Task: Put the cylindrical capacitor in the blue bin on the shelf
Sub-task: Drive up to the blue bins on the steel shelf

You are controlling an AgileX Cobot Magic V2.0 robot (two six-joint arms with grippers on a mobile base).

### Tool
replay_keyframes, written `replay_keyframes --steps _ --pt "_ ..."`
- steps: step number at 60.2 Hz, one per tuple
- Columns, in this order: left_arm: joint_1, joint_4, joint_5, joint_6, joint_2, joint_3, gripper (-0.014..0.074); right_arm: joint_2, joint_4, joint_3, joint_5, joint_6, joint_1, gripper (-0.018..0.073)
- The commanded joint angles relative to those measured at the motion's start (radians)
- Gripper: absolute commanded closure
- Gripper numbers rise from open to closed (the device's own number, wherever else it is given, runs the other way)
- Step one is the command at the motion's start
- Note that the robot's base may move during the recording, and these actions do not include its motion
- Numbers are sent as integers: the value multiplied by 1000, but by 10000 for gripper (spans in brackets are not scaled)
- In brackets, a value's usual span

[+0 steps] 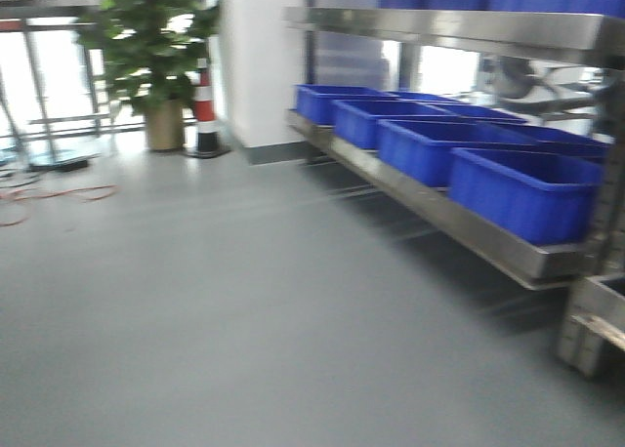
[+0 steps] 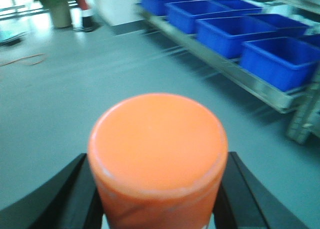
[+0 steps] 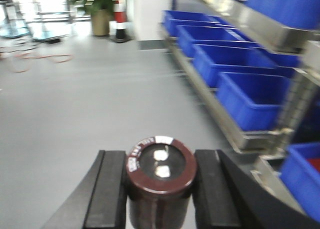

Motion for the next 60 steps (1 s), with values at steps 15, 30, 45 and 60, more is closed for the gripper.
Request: replay_keyframes --steps 15,30,45,60 --pt "-6 -3 -15 4 -2 -5 707 0 -2 -7 -22 -3 0 721" --pt "-6 -3 -15 4 -2 -5 707 0 -2 -7 -22 -3 0 721" --pt "-6 -3 -15 4 -2 -5 707 0 -2 -7 -22 -3 0 721" --pt "-6 -3 -15 4 -2 -5 707 0 -2 -7 -22 -3 0 721"
